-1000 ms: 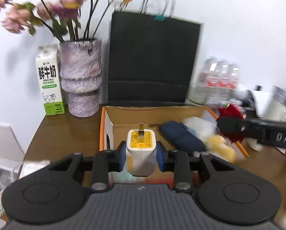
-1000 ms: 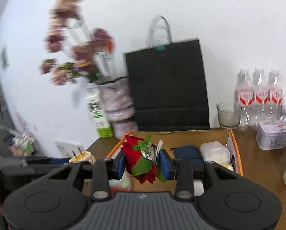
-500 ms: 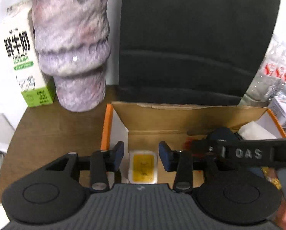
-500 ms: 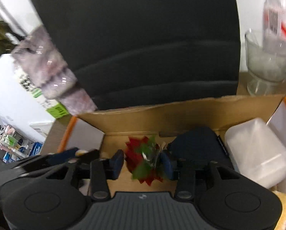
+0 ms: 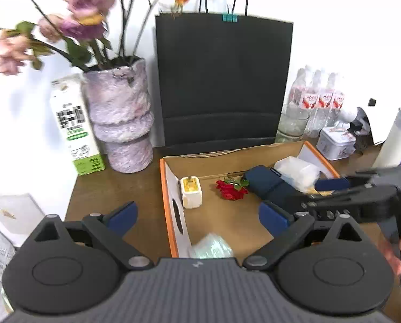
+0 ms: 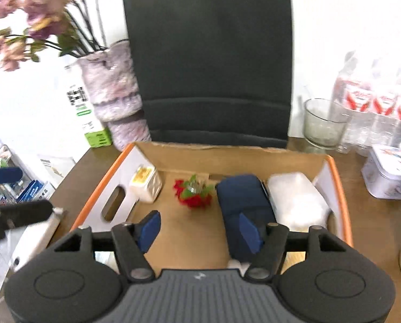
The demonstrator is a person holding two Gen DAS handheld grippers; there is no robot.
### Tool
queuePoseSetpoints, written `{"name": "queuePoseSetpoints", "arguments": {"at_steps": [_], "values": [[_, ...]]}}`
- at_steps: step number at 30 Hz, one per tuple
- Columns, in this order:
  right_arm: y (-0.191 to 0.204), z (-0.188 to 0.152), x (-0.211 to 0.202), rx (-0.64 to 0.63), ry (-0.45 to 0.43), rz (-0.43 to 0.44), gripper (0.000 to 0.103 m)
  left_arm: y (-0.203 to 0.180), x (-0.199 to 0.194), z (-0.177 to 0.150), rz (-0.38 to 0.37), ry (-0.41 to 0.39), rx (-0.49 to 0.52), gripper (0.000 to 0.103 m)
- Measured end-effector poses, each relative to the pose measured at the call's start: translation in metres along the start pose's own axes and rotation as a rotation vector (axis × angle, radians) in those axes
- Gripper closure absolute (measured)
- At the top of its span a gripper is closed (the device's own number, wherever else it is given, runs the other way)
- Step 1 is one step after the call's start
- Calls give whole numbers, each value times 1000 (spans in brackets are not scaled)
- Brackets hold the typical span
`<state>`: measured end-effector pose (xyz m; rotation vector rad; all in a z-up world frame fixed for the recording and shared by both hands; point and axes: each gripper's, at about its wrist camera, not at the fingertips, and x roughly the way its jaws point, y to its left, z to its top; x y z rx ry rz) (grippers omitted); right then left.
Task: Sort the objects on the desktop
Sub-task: 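Drop the charger into the box with the left tool while the right tool drops the rose in, then move both open tools back toward the tissue and white lid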
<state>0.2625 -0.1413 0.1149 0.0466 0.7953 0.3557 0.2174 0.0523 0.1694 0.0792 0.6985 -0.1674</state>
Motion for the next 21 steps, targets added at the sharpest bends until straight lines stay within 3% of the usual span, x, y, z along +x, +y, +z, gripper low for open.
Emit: {"name": "queuePoseSetpoints", "arguments": {"at_steps": [6,12,17,21], "values": [[7,-56,-71,-55,-69,2,30,-20,-46,-42,-21,-38,-63,1],[10,-130,-116,-132,-130,-60,25,-49,-65,-99,-70,-38,-64,0],[6,-189,-136,-130,-144,-88,24,-68,-84,-147,-83,-74,-71,0],[-4,-233,-149,-44,-148,-89,20,-80,-97,-187,-122,-58,-64,0]]}}
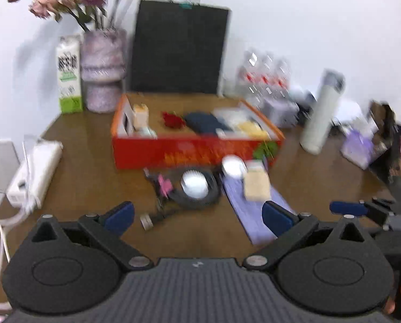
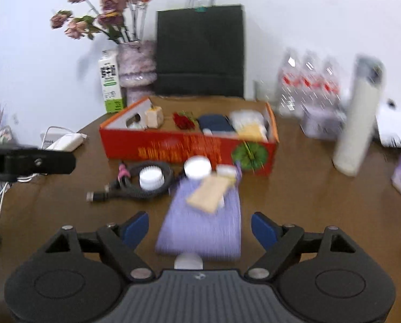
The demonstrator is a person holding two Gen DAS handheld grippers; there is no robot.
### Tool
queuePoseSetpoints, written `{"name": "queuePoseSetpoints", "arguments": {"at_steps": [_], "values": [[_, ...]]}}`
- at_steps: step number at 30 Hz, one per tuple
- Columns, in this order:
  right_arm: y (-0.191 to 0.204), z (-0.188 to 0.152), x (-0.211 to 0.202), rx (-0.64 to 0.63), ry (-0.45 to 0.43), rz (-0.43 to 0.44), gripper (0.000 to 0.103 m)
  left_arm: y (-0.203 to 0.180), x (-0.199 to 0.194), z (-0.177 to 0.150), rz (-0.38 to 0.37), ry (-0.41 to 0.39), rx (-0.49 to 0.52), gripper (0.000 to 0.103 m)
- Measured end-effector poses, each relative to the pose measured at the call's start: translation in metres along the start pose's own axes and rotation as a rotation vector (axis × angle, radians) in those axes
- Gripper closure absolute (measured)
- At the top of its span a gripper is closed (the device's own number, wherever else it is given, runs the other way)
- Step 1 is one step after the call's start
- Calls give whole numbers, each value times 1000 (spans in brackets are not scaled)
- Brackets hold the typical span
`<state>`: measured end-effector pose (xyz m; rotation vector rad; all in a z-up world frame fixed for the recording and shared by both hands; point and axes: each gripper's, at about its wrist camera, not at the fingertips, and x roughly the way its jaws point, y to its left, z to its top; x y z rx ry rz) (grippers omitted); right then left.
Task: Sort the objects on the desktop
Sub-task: 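Move both open tools back toward the tissue and white lid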
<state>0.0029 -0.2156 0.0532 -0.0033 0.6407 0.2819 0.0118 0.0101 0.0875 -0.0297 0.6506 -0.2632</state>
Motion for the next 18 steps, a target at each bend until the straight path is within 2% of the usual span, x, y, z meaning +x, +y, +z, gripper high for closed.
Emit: {"name": "queuePoseSetpoints", "arguments": {"at_steps": [2,5,7,10,13,18], "values": [[-2,-20,-7,17,16,-8,20,-6,-6,-22,-27,15,11,0],[1,-39,-16,-39,28,-48,20,-19,-15,-52,-68,26,-2,0],[2,-47,-22,-93,36,-74,20,-32,-24,-70,-47,11,-3,0],[-1,-57,-32,-120,46,-62,20,-44,-33,-89,-42,-8,34,0],[-1,-64,-40,-123,56,-38,20,-48,-33,-96,-31,-13,33,0],[2,-74,-47,-196,5,-44,22,-50,-18,-92,-17,-23,29,0]]}}
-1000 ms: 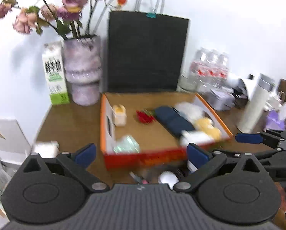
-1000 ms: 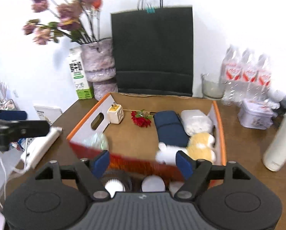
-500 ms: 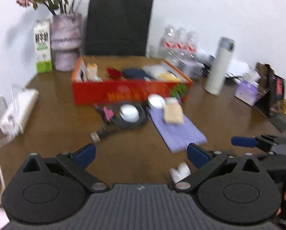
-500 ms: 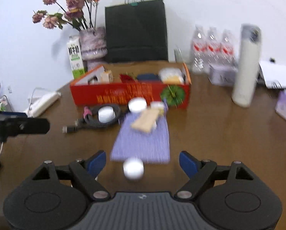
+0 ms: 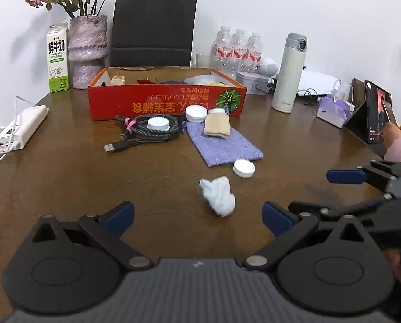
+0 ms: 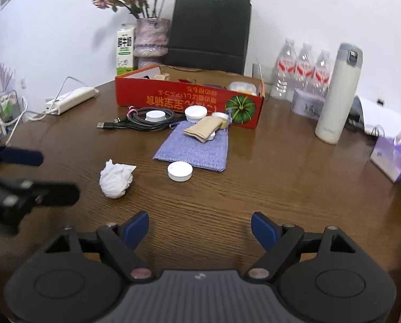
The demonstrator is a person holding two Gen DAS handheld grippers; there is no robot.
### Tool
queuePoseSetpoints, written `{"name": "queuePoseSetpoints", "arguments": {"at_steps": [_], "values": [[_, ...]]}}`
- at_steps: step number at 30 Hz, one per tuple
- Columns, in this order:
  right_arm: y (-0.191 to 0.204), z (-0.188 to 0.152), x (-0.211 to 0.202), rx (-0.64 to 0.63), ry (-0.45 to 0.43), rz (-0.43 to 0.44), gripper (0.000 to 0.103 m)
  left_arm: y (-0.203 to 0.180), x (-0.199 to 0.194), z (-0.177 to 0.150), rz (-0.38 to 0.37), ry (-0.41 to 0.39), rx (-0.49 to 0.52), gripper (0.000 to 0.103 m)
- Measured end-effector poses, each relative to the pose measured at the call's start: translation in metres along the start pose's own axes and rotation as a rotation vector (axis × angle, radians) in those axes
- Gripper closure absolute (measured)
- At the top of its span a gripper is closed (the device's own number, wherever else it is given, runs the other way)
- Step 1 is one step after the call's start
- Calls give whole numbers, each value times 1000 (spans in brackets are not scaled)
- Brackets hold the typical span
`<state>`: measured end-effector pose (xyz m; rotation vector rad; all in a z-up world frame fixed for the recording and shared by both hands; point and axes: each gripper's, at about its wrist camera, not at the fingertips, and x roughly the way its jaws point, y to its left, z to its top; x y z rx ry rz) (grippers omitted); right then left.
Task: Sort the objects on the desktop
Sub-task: 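Move both open tools back toward the tissue and white lid, then grasp the white tissue with the left tool while the right tool grasps the white lid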
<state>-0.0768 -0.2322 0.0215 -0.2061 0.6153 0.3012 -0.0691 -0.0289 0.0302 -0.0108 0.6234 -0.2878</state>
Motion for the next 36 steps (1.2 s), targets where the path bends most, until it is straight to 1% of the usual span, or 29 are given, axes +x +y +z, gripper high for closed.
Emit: {"name": "queuePoseSetpoints", "arguments": {"at_steps": [3,5,6,7,9,10,11,12,13,16,18,20,21,22,24,26,28,33,36], "values": [[-6,0,4,19,-13,6,22,-5,19,6,-5,12,7,6],[-12,2,13,56,1,30,22,-10,31,10,-23,11,23,14],[-14,3,18,69,11,45,25,-12,35,10,-26,16,28,17],[-15,5,23,72,24,55,32,-13,40,11,-31,16,24,23],[-14,9,33,54,33,67,38,-10,48,11,-39,26,2,33],[-12,11,38,41,33,71,38,-6,51,10,-41,38,-19,47],[-10,13,43,31,34,75,38,-4,54,10,-41,50,-34,68],[-10,16,49,31,34,85,39,-1,55,9,-36,49,-35,75],[-10,19,55,43,38,96,39,1,55,9,-26,48,-26,85],[-10,33,73,80,49,132,39,11,51,8,-39,38,-46,85],[-5,42,84,83,64,118,39,19,49,8,-30,31,-63,86],[-1,47,91,87,68,90,43,27,44,7,-34,17,-76,86],[1,49,93,95,67,86,50,30,42,8,-34,12,-83,86],[2,51,93,102,66,85,62,34,39,8,-36,4,-91,86],[4,53,95,115,64,74,70,40,35,8,-43,-8,-100,86],[6,54,97,120,61,60,71,45,32,8,-51,-18,-108,86],[9,56,97,119,62,48,75,48,30,7,-51,-25,-114,86],[16,58,96,123,67,32,75,59,21,6,-53,-44,-149,86],[21,60,89,121,58,47,75,63,16,5,-49,-54,-167,86]]}}
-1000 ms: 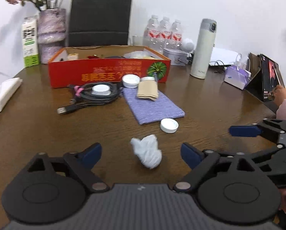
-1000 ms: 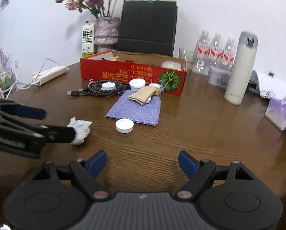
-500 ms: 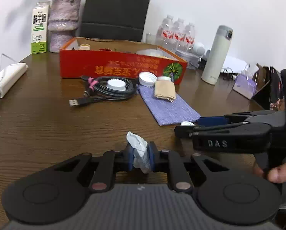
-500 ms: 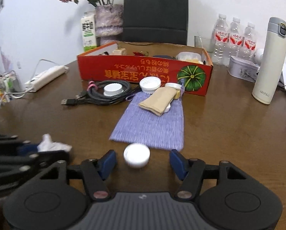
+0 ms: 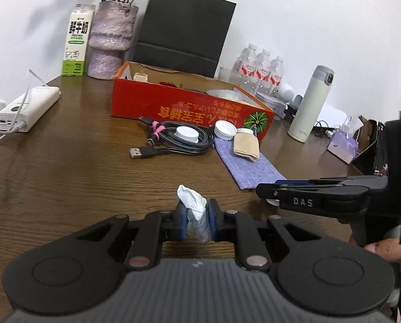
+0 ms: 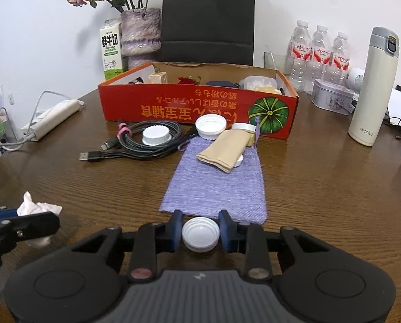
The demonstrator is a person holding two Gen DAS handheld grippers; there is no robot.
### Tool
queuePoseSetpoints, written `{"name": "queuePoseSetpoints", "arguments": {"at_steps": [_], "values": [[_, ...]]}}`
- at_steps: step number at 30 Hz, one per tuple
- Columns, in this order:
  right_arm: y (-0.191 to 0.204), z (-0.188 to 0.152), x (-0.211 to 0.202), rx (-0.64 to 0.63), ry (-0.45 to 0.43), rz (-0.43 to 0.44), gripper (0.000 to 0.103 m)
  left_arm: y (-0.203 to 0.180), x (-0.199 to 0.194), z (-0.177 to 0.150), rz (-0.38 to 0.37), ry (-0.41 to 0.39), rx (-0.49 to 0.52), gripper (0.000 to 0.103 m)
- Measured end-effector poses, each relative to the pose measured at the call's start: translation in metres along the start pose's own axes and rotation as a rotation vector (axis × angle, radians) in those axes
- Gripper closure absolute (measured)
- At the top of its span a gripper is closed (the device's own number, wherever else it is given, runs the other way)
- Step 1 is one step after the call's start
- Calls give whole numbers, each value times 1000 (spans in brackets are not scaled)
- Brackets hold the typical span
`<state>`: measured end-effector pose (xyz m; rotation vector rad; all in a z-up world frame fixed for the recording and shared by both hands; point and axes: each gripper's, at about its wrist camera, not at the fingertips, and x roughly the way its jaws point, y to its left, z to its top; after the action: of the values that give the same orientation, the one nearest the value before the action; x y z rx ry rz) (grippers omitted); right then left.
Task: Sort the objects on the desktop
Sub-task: 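Grasp the white tissue with the left tool while the right tool grasps the white lid, then carry the tissue into the box with the left tool while the right tool drops the lid in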
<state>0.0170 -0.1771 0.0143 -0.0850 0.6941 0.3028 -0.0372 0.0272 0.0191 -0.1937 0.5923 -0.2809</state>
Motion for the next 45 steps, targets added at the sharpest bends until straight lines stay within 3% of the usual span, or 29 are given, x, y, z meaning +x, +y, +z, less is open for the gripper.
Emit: {"name": "queuePoseSetpoints", "arguments": {"at_steps": [8,16,22,34,37,40,45], "values": [[19,0,-48,-71,-100,30,75,-8,-25,11,6,-63,31,87],[15,26,-87,-94,-239,63,76,-1,-38,62,2,-126,18,87],[2,39,-82,-81,-267,76,76,-10,-37,74,19,-175,4,87],[1,59,-63,-90,-280,107,75,-10,-17,87,0,-157,0,88],[-1,73,-54,-87,-275,127,76,-3,-5,111,-37,-137,-1,88],[-11,103,-34,-54,-258,157,76,8,26,157,-65,-104,7,88],[-41,188,37,11,-190,207,75,24,136,243,-30,26,21,87]]}}
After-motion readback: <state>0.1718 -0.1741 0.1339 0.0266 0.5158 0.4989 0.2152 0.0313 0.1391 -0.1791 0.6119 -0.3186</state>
